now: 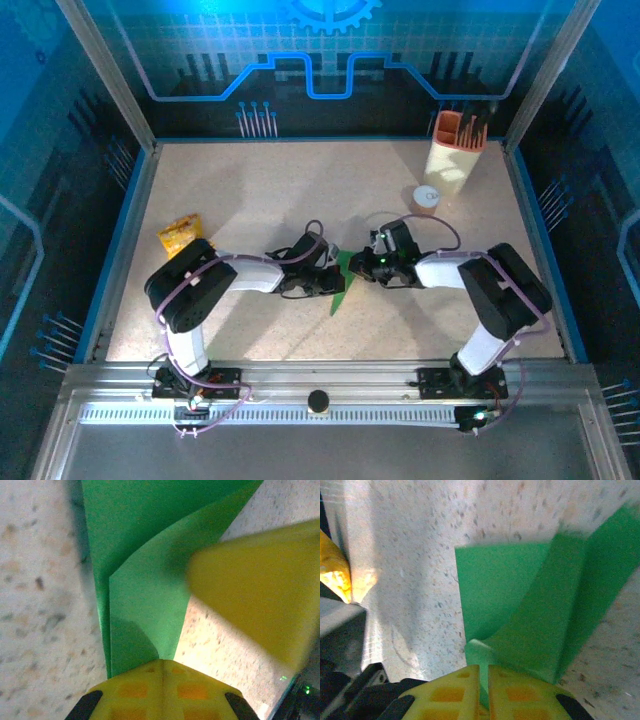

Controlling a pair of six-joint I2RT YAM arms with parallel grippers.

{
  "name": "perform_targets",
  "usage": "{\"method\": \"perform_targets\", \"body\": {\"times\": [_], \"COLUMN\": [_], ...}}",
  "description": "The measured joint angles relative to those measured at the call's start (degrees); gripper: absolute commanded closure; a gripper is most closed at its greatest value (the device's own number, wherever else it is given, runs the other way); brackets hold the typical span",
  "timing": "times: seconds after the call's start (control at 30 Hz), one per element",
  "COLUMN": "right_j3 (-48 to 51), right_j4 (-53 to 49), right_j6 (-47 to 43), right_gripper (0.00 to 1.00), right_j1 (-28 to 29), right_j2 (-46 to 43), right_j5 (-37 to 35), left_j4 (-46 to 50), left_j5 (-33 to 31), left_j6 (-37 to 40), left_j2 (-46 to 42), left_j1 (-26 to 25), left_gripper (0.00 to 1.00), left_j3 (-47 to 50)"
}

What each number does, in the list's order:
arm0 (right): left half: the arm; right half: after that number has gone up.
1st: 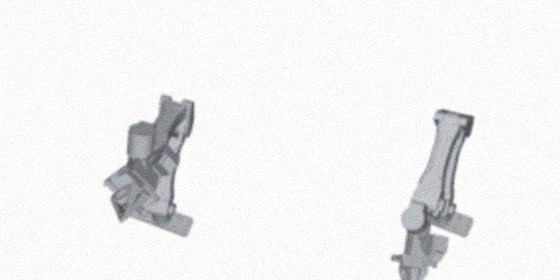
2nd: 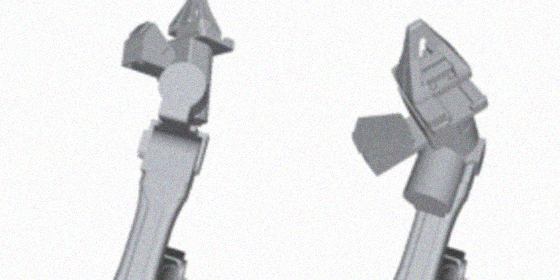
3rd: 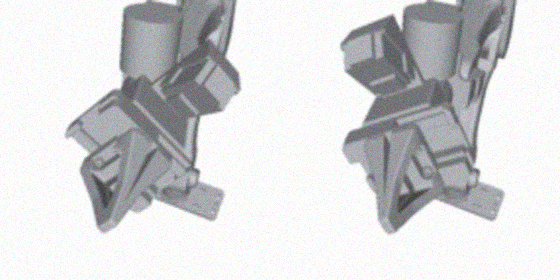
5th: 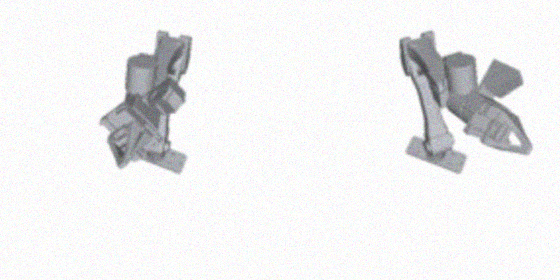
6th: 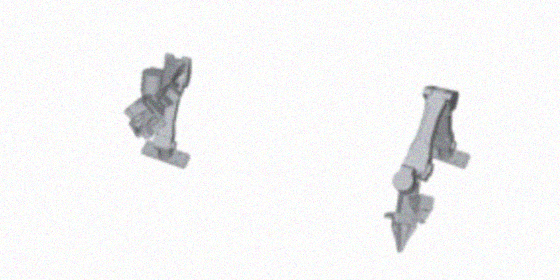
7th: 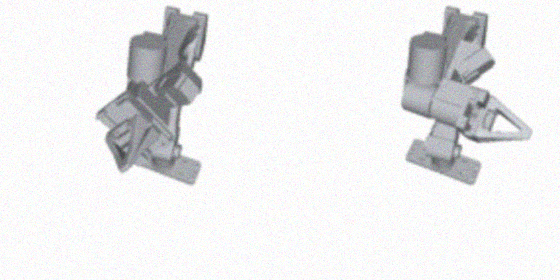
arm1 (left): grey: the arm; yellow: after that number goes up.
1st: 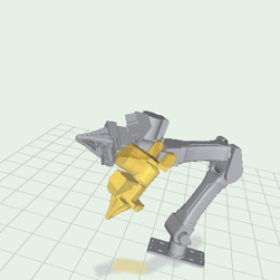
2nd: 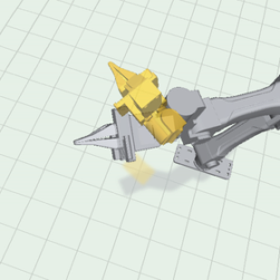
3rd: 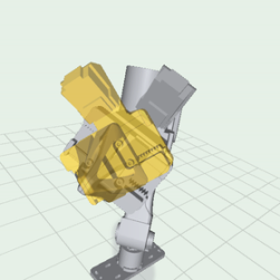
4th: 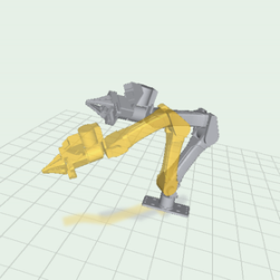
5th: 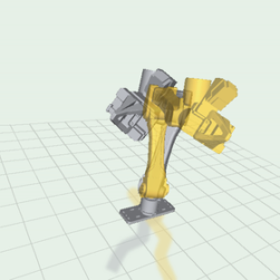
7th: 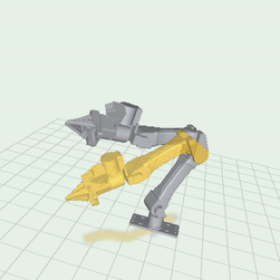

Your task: Fold a paper plane with a square sheet of paper (pick it up from the middle)

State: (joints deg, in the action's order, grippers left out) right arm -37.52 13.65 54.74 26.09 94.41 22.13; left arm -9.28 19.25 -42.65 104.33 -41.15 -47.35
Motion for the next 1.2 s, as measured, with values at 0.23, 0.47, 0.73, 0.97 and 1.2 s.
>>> {"method": "perform_targets", "body": {"times": [0.23, 0.47, 0.73, 0.97, 1.2], "right_j3": [-0.5, -2.4, -1.9, -4.3, -5.3], "right_j4": [-4.3, -4.2, 0.7, -1.1, -0.7], "right_j6": [-5.4, -6.8, -5.2, -6.1, -6.4], "right_gripper": [0.9, 0.93, 0.93, 0.93, 0.92], "right_j1": [-0.9, 4.8, 0.2, -6.2, -9.3], "right_j2": [-6.4, -0.7, 6.4, 7.3, 8.7], "right_j5": [-0.1, 1.1, 5.0, 4.2, 4.6], "left_j4": [0.6, 0.6, 0.7, 0.1, -0.7], "left_j5": [0.0, 0.0, 0.0, 0.0, 0.0], "left_j6": [3.2, 3.8, 4.2, 4.2, 4.0], "left_j2": [-2.5, -2.5, -2.5, -2.5, -2.6], "left_j1": [0.0, 0.0, 0.0, 0.0, 0.0], "left_gripper": [1.0, 1.0, 1.0, 1.0, 1.0], "left_j3": [2.8, 2.8, 2.8, 3.1, 3.5]}}
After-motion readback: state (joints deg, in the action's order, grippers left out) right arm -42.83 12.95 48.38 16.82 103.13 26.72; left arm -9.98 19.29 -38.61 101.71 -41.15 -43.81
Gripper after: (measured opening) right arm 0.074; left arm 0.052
